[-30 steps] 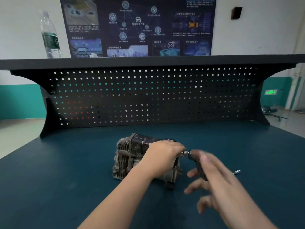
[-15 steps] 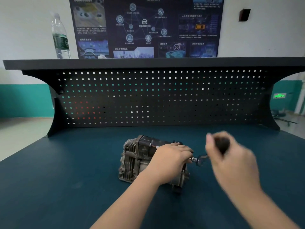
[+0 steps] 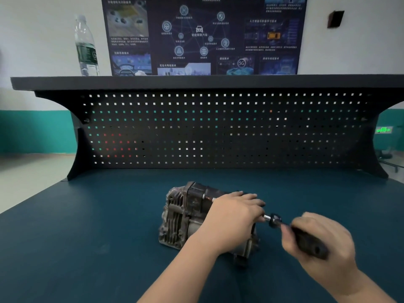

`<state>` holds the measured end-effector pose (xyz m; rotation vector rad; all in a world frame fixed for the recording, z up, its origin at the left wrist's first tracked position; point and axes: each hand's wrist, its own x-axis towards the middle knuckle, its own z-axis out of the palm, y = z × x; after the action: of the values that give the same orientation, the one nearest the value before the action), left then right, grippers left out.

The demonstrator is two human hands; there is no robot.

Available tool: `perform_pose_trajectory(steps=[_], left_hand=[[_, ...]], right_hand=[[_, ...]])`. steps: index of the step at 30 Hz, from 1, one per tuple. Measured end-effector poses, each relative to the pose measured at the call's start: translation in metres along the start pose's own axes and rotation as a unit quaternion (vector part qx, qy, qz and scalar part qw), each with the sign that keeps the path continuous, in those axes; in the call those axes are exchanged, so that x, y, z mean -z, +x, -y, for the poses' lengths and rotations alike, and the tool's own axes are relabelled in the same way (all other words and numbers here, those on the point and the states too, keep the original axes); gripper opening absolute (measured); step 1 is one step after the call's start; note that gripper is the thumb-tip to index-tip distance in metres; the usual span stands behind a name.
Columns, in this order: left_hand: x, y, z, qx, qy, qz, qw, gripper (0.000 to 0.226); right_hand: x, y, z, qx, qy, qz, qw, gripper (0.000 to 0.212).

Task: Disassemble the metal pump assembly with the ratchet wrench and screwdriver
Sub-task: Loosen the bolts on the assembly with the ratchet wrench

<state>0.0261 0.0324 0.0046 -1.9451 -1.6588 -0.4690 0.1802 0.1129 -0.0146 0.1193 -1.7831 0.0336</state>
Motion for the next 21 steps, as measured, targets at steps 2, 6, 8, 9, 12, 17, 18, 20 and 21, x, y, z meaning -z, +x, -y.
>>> perform_pose_trajectory(steps=[2, 6, 8, 9, 12, 17, 18, 20, 21], left_hand=[[-0.002, -0.001, -0.001, -0.004, 0.002, -0.027, 1.0, 0.012], [-0.004, -0.003, -0.002, 0.003, -0.007, -0.05, 0.999, 0.026], [-0.003, -0.002, -0.003, 0.014, -0.011, -0.042, 0.999, 0.024], [-0.001, -0.001, -0.002, 0.023, -0.013, -0.042, 0.999, 0.022], [0.003, 0.001, -0.001, 0.041, -0.016, -0.033, 0.998, 0.022], [0.003, 0.001, -0.002, 0.018, 0.012, 0.001, 1.0, 0.02], [0.001, 0.001, -0.001, 0.014, 0.007, 0.001, 1.0, 0.023], [0.0, 0.0, 0.0, 0.008, 0.01, 0.01, 1.0, 0.026], [0.0, 0.0, 0.001, 0.004, 0.016, 0.014, 1.0, 0.025]], right_hand=[[-0.003, 0.016, -0.012, -0.122, 0.059, -0.022, 0.991, 0.03], [-0.008, 0.05, -0.045, -0.46, 0.174, -0.003, 0.871, 0.04], [-0.004, 0.05, -0.038, -0.348, 0.154, 0.002, 0.925, 0.04], [0.0, 0.05, -0.031, -0.234, 0.124, 0.004, 0.964, 0.04], [-0.001, 0.039, -0.014, 0.025, 0.078, 0.015, 0.997, 0.05], [-0.011, 0.024, -0.02, -0.069, 0.105, -0.032, 0.992, 0.044], [-0.012, 0.021, -0.023, -0.095, 0.104, -0.05, 0.989, 0.031], [-0.012, 0.017, -0.032, -0.163, 0.116, -0.086, 0.976, 0.014], [-0.012, 0.017, -0.036, -0.22, 0.136, -0.101, 0.961, 0.01]])
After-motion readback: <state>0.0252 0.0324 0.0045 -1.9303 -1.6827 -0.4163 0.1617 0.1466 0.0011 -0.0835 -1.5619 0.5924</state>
